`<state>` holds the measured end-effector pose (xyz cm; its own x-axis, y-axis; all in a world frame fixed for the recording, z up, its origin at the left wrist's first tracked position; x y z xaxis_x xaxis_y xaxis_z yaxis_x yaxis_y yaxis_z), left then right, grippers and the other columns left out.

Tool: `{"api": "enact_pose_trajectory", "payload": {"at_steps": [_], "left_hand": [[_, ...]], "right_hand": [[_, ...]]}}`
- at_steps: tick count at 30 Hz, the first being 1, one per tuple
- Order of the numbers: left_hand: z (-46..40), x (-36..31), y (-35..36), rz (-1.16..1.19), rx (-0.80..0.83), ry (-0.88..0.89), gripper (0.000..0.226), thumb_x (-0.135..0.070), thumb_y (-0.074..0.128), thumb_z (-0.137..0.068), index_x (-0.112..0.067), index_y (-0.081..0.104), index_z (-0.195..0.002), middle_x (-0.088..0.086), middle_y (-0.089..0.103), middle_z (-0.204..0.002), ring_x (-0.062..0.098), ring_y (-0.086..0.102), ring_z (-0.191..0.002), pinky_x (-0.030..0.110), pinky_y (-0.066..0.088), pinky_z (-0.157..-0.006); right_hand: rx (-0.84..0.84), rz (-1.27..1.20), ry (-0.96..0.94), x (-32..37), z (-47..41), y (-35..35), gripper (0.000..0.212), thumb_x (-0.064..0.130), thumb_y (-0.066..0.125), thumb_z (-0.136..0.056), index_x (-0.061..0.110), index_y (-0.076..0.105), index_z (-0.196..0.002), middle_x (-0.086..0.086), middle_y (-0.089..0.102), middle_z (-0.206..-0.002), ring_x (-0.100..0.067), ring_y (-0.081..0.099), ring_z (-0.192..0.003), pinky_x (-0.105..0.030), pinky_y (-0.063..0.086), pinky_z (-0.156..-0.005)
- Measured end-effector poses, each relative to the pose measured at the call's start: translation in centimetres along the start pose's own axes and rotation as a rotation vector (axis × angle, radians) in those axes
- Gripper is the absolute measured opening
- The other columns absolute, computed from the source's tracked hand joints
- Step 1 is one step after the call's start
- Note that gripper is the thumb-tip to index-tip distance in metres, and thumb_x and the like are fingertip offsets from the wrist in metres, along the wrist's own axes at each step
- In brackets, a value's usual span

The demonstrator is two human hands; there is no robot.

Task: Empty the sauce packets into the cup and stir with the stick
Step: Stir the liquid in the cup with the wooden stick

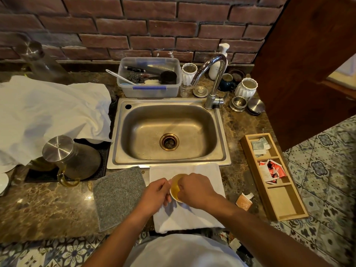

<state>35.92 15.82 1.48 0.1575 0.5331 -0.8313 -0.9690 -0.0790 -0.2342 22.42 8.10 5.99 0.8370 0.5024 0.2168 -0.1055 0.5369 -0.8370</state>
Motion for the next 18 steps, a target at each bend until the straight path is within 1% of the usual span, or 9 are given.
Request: {"api": "enact_pose_trajectory", "payload": {"at_steps": [1,3,5,8,9,12,15,18], "left_hand": [[0.0,0.0,0.0,-0.003,-0.001,-0.003,0.04,-0.029,0.052,-0.105,-0.008,0.061,-0.072,0.015,0.07,-0.063,0.015,0.059,-0.05,0.032,0.049,-0.057],[0.1,0.0,0.0,-0.001,-0.004,-0.009,0.04,-0.029,0.051,-0.105,-0.004,0.061,-0.076,0.02,0.069,-0.067,0.016,0.059,-0.051,0.034,0.049,-0.058],[0.1,-0.1,0.0,0.006,-0.001,-0.013,0.04,-0.029,0.051,-0.105,0.0,0.061,-0.079,0.02,0.069,-0.067,0.017,0.059,-0.052,0.034,0.049,-0.058],[0.2,-0.1,0.1,0.016,0.006,-0.016,0.039,-0.029,0.051,-0.105,0.001,0.061,-0.082,0.016,0.069,-0.065,0.018,0.059,-0.054,0.034,0.05,-0.058],[0.2,-0.1,0.0,0.021,0.006,-0.016,0.039,-0.03,0.051,-0.105,-0.001,0.062,-0.081,0.017,0.069,-0.066,0.018,0.06,-0.054,0.033,0.05,-0.059],[0.0,0.3,0.1,0.042,0.006,-0.017,0.039,-0.031,0.052,-0.104,-0.009,0.061,-0.074,0.013,0.069,-0.062,0.019,0.06,-0.053,0.035,0.051,-0.06],[-0.2,0.5,0.2,0.047,0.006,-0.025,0.037,-0.027,0.052,-0.104,-0.011,0.06,-0.072,0.01,0.068,-0.061,0.02,0.06,-0.053,0.036,0.051,-0.06],[-0.3,0.4,0.1,0.035,0.002,-0.029,0.035,-0.023,0.052,-0.104,-0.008,0.061,-0.074,0.01,0.068,-0.061,0.018,0.059,-0.052,0.032,0.05,-0.058]], "right_hand": [[-0.01,0.009,0.003,0.2,-0.1,-0.1,0.027,0.033,0.067,-0.092,0.014,0.073,-0.111,-0.006,0.072,-0.106,-0.026,0.067,-0.098,-0.03,0.045,-0.081],[-0.011,0.062,0.024,0.5,-0.4,-0.2,0.033,0.035,0.074,-0.088,0.017,0.072,-0.116,-0.005,0.073,-0.111,-0.025,0.068,-0.1,-0.033,0.05,-0.088],[-0.054,0.086,0.029,0.3,-0.6,-0.3,0.041,0.039,0.075,-0.087,0.02,0.068,-0.122,-0.004,0.072,-0.113,-0.025,0.068,-0.1,-0.035,0.052,-0.092],[-0.17,0.078,0.039,-0.3,-0.5,-1.1,0.04,0.041,0.065,-0.094,0.02,0.062,-0.127,-0.006,0.072,-0.113,-0.026,0.069,-0.096,-0.034,0.053,-0.086],[-0.186,0.076,0.04,-0.5,-0.4,-1.2,0.041,0.041,0.065,-0.093,0.02,0.061,-0.128,-0.006,0.072,-0.112,-0.026,0.069,-0.095,-0.034,0.053,-0.084],[-0.165,0.11,0.04,-0.5,0.0,-1.0,0.045,0.041,0.071,-0.086,0.019,0.061,-0.124,-0.006,0.073,-0.108,-0.027,0.069,-0.091,-0.032,0.051,-0.079],[-0.147,0.12,0.044,-0.3,0.0,-0.7,0.051,0.046,0.074,-0.084,0.02,0.061,-0.126,-0.005,0.073,-0.112,-0.026,0.07,-0.094,-0.034,0.052,-0.084],[-0.127,0.111,0.042,0.2,-0.2,-0.4,0.051,0.045,0.075,-0.084,0.019,0.063,-0.126,-0.005,0.072,-0.114,-0.026,0.069,-0.099,-0.035,0.052,-0.088]]}}
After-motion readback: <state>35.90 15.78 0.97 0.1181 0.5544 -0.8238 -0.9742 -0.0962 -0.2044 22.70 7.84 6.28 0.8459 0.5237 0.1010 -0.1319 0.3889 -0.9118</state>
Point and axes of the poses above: each hand's wrist, its own z-axis away from the middle knuckle, its own y-axis out of the palm, x = y × z, the point moved 2 cm from there along -z, towards the middle knuckle
